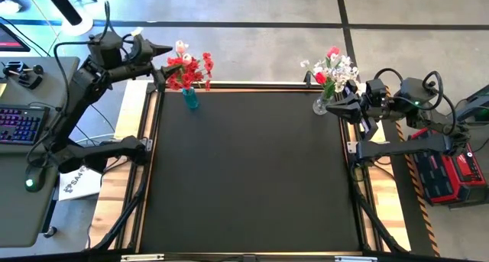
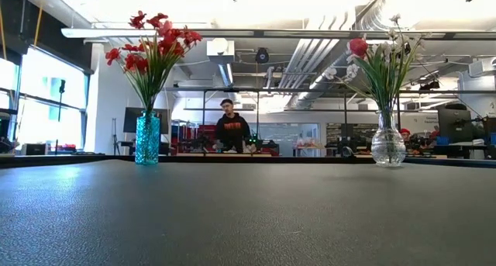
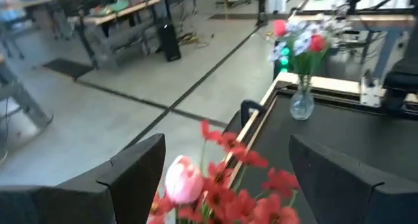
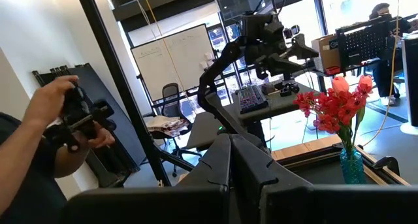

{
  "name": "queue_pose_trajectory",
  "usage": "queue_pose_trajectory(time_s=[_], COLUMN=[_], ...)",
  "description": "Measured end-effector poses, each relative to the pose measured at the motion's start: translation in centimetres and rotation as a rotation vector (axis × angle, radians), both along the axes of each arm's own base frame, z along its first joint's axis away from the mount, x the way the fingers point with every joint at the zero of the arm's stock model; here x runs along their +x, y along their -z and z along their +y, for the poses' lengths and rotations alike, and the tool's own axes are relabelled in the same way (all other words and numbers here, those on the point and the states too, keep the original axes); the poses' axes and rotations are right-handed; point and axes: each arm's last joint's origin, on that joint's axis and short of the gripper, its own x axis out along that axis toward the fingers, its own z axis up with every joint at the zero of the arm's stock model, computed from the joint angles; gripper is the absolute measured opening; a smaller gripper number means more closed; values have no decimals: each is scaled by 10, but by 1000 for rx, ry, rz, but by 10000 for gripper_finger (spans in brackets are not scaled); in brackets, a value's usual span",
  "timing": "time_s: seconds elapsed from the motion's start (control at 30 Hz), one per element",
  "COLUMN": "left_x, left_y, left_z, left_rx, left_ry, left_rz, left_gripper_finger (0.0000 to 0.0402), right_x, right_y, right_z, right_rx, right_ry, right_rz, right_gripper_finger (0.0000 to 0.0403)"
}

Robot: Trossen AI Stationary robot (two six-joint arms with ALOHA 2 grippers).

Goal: Sort flowers into vase by color
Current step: Return to Home Position

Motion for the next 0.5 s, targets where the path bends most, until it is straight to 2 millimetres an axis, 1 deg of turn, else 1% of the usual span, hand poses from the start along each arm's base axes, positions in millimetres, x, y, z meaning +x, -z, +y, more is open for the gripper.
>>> queue_pose_trajectory(time_s=[0.33,0.5], left_x=[19,38], left_y=[-17,-18], left_z=[-19,-26], left_rx=[108,130], left_ry=[248,354], left_rz=[-123,-137], left_gripper_finger=[312,312], right_x=[0,0], right_y=[0,0], right_z=[0,0], right_rx=[0,0], right_ry=[0,0], right_rz=[0,0], right_gripper_finger=[0,0])
